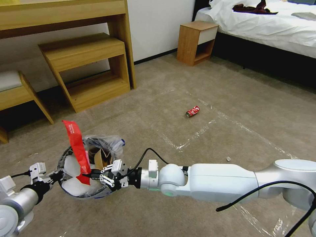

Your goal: Pick up the trash bin and place the garbage on the floor into it.

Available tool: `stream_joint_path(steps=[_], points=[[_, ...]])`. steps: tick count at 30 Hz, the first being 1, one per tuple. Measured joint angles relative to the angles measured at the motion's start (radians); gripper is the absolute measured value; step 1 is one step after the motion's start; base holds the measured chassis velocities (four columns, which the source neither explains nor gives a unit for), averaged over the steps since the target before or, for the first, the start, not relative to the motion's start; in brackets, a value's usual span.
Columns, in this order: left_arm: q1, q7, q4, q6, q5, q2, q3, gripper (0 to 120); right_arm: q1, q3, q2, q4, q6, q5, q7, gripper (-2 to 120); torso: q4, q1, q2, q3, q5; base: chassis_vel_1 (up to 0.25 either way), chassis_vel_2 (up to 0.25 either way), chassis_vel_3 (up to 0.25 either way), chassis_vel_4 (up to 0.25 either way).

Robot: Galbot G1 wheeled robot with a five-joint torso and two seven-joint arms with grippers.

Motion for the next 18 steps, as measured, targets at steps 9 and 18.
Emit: stream_joint_path(steps=[9,18], points=[[0.002,0.001,-0.012,0.0,-0.001,-0.005,0.001,1,0.002,-0.019,0.035,-0.069,0.003,-0.022,-0.007,0,0.0,0.0,0.0,0.0,0.0001,0.0,0.0,0.0,0.0],[0.009,0.013,-0.019,-0.001,-0.001,-0.013,0.0,1,0.007,-0.026,0.068,-0.143,0.013,-0.038,-0.026,0,0.0,0.0,0.0,0.0,0.0001,0.0,0.0,0.0,0.0]])
